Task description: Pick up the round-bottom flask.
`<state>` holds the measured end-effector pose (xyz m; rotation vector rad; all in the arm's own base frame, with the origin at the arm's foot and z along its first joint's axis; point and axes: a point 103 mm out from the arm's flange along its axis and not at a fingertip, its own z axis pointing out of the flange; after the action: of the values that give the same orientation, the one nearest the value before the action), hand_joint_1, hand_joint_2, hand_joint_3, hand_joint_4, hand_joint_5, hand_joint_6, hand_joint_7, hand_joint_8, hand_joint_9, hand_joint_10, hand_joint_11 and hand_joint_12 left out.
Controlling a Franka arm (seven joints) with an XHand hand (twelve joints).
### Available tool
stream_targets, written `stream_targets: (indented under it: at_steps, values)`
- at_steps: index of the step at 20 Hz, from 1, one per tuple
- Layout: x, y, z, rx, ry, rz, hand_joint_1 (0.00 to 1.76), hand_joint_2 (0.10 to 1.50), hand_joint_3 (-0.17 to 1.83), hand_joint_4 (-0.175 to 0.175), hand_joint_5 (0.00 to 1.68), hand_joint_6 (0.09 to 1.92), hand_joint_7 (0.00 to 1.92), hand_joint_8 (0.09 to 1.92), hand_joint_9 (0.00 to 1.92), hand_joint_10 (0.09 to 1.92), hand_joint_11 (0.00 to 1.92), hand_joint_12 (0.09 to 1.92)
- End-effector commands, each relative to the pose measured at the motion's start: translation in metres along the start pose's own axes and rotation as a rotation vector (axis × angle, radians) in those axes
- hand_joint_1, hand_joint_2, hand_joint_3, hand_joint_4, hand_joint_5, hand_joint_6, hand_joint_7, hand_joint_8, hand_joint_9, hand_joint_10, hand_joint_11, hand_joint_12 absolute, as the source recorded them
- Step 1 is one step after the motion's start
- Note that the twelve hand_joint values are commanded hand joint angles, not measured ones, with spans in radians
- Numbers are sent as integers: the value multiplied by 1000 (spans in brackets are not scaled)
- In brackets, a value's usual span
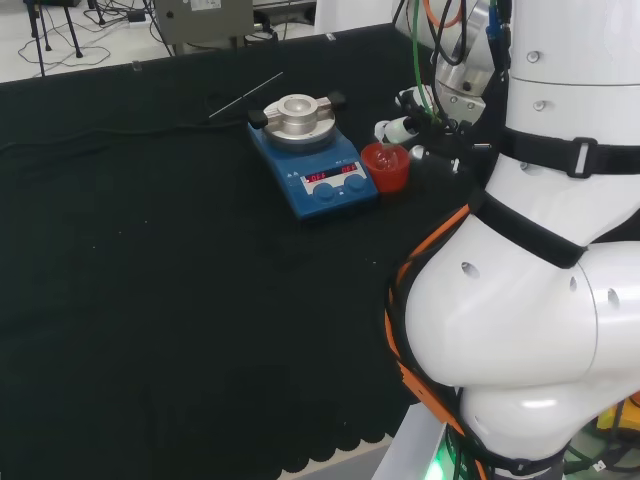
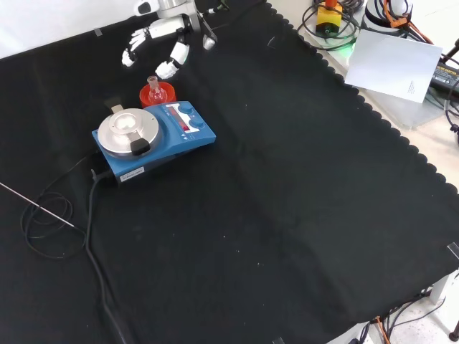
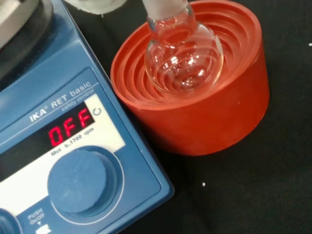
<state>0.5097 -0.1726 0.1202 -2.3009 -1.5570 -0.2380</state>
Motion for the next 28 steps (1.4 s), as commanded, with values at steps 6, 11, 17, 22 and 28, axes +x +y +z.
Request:
stream_targets:
  at_steps: [6,11,17,22,28]
  values:
    - [-7,6,21,19,47,13,783,743,604,-70,518,87,144,612,308,740,0,1230]
    - [-10,8,28,16,90,28,791,734,606,-73,563,87,145,614,313,741,0,1232]
    - [-13,11,33,8,120,37,802,723,608,-76,619,87,147,615,318,741,0,1232]
    - [-14,13,39,2,148,39,822,710,618,-78,694,124,157,616,332,735,0,1240]
    - [-14,15,41,-13,168,42,890,677,647,-81,661,449,171,619,347,725,0,1268]
